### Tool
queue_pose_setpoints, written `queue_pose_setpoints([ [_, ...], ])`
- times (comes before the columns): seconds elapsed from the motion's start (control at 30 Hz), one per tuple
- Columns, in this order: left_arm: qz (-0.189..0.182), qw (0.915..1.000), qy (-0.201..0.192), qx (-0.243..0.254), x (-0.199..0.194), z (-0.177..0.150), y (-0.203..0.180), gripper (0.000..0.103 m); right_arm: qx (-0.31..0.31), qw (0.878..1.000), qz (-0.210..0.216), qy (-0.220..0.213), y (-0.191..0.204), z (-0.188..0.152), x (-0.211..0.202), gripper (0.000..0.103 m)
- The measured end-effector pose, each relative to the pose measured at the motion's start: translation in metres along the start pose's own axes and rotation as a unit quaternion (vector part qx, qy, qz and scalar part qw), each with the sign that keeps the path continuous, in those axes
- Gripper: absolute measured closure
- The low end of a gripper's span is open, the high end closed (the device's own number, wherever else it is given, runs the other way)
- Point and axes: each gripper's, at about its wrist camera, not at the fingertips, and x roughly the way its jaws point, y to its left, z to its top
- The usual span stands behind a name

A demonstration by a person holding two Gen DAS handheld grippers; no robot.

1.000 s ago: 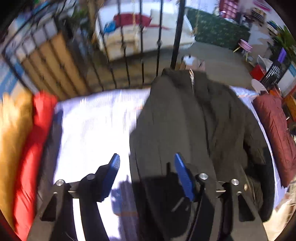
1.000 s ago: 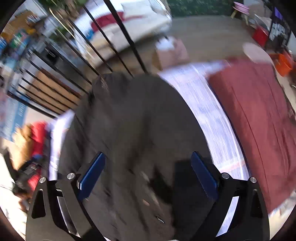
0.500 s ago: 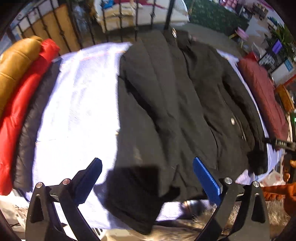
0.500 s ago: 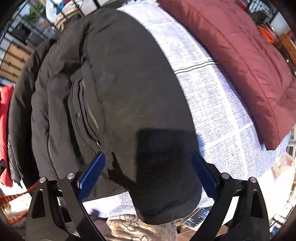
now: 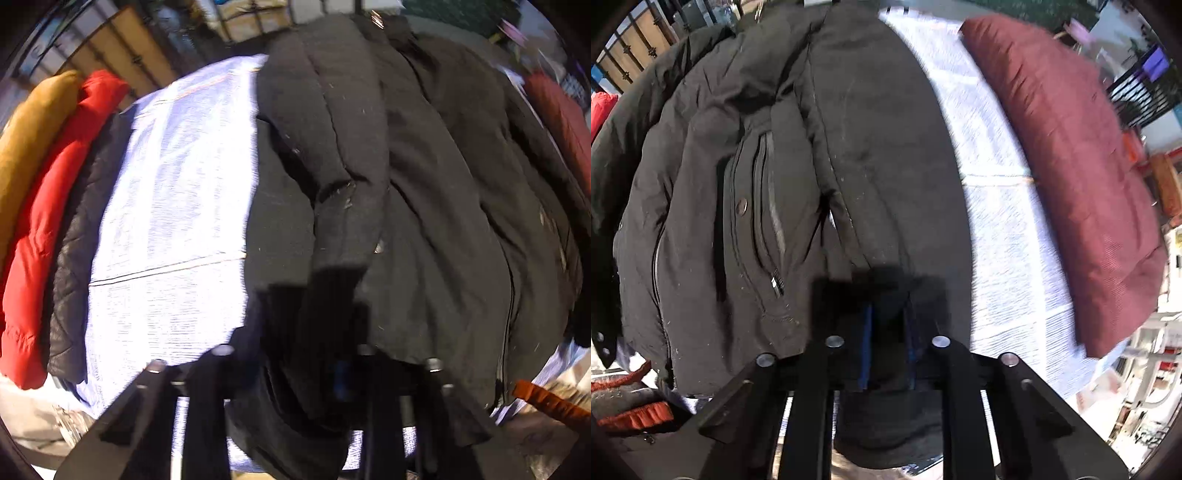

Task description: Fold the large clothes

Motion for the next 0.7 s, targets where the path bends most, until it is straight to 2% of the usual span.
queue_pose_setpoints([
  [0.1,-0.001,0.9989,-0.016,-0.044,-0.015,0.011,0.037,0.091,-0.013,0.999,-0.031,-0.041,-0.015,0.006,-0.028,0.093],
  [0.17,0.015,0.9977,-0.035,-0.057,-0.027,0.023,0.064,0.092,-0.035,0.995,-0.063,-0.074,-0.023,0.022,-0.049,0.094],
  [0.23,0.029,0.9960,-0.054,-0.065,-0.040,0.035,0.087,0.093,-0.068,0.985,-0.110,-0.111,-0.037,0.040,-0.071,0.094],
  [0.33,0.043,0.9922,-0.081,-0.084,-0.060,0.062,0.127,0.093,-0.128,0.959,-0.190,-0.165,-0.057,0.066,-0.103,0.094],
  [0.37,0.047,0.9903,-0.091,-0.094,-0.066,0.075,0.145,0.093,-0.156,0.943,-0.230,-0.185,-0.066,0.078,-0.113,0.094],
  [0.47,0.076,0.9849,-0.111,-0.109,-0.078,0.107,0.183,0.093,-0.207,0.915,-0.285,-0.197,-0.086,0.102,-0.117,0.093],
  [0.53,0.093,0.9817,-0.107,-0.127,-0.075,0.126,0.210,0.090,-0.233,0.900,-0.314,-0.191,-0.105,0.117,-0.107,0.073],
  [0.57,0.095,0.9788,-0.102,-0.150,-0.068,0.134,0.229,0.089,-0.232,0.894,-0.336,-0.184,-0.119,0.126,-0.095,0.046],
  [0.6,0.089,0.9765,-0.099,-0.169,-0.065,0.138,0.240,0.088,-0.221,0.896,-0.345,-0.170,-0.130,0.132,-0.086,0.031],
  [0.63,0.081,0.9732,-0.095,-0.193,-0.060,0.141,0.253,0.087,-0.206,0.904,-0.342,-0.155,-0.142,0.138,-0.076,0.031],
  [0.67,0.073,0.9673,-0.089,-0.226,-0.057,0.143,0.268,0.085,-0.173,0.922,-0.320,-0.132,-0.161,0.141,-0.067,0.031],
  [0.7,0.066,0.9624,-0.086,-0.249,-0.056,0.142,0.277,0.085,-0.146,0.931,-0.313,-0.117,-0.173,0.141,-0.060,0.031],
])
